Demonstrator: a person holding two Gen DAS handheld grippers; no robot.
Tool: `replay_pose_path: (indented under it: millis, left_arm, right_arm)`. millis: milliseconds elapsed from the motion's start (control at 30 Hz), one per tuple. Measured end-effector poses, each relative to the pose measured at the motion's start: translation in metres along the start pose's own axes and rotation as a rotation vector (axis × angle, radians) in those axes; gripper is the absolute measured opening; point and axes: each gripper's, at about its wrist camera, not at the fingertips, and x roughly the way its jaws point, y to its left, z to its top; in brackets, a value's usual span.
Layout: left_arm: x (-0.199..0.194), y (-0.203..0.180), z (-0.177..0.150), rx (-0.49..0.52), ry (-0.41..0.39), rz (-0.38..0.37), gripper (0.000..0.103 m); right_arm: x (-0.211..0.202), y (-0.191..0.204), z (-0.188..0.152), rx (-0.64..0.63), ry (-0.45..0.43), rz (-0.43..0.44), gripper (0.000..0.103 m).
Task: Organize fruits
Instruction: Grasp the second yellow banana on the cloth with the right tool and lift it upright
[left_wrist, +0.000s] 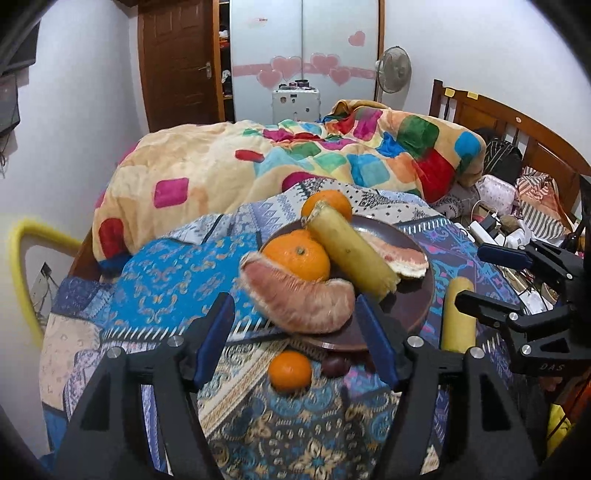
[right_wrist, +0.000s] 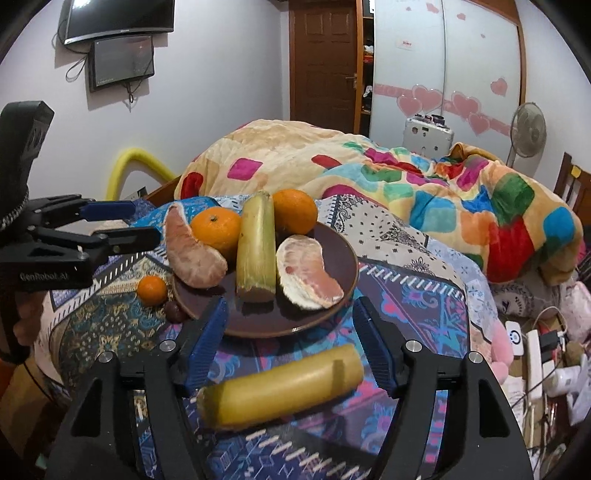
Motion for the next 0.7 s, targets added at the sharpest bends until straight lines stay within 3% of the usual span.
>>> replay_pose_path:
  millis: [133,433,700]
  left_arm:
    - [-0.005,0.009,-0.016,-0.016,0.025,0.013,0.068]
    - [-0.004,0.023,-0.048,-0.044,0.08,0.019,0.068]
    - [0.005,0.026,-0.061,-0.06,0.108,-0.01,0.068]
  right_arm:
    - [0.001,0.005,-0.009,0.001,0.01,-0.01,0.08]
    - [0.02,0.01,-0.023,0.06,0.089,-0.027,0.088]
    - [0.02,0.027,-0.034,-0.065,0.113,-0.137,0.088]
